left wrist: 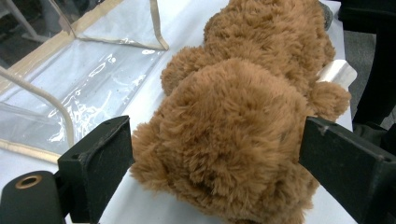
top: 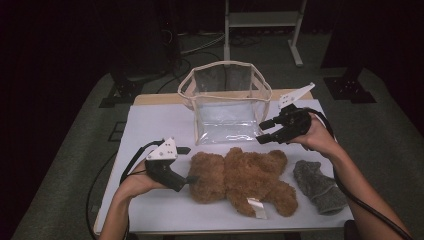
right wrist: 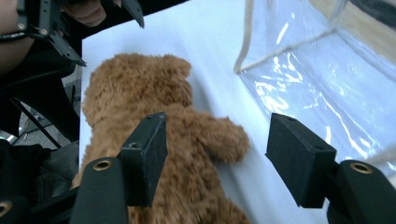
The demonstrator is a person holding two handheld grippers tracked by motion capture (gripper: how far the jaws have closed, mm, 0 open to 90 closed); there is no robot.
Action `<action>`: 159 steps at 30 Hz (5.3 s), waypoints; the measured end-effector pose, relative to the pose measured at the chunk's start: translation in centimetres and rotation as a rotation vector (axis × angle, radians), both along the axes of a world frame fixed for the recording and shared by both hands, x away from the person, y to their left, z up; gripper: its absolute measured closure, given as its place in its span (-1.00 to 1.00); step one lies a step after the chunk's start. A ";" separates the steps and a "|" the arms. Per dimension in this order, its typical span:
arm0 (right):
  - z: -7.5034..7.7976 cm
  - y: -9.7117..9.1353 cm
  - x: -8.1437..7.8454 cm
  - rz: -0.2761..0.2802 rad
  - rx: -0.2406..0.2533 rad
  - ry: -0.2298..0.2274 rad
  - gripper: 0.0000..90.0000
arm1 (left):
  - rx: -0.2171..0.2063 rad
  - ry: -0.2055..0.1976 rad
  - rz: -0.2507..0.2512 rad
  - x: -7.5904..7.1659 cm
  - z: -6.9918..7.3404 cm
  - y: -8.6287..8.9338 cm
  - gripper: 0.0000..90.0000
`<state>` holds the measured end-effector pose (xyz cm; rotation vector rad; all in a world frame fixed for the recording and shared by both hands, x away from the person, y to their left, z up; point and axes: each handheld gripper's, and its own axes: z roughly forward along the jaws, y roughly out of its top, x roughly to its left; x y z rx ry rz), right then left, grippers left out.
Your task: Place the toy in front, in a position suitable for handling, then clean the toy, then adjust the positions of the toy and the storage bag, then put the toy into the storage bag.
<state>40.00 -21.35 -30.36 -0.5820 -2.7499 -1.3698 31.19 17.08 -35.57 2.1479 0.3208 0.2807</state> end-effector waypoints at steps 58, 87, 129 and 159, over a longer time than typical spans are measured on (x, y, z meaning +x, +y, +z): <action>6.6 7.2 5.5 0.140 -0.149 -0.095 -0.15 | 0.017 0.014 0.029 -0.4 0.2 2.0 -0.82; 5.7 9.1 11.4 0.120 -0.221 -0.060 -0.06 | 0.016 0.023 0.062 -0.7 0.3 3.4 -0.82; 3.6 9.0 4.4 0.179 -0.270 -0.026 0.94 | 0.016 0.010 0.060 -1.3 0.7 3.7 -0.82; 7.7 7.4 -1.1 0.197 -0.145 -0.133 -0.29 | 0.010 0.004 0.053 -1.5 0.8 3.7 -0.82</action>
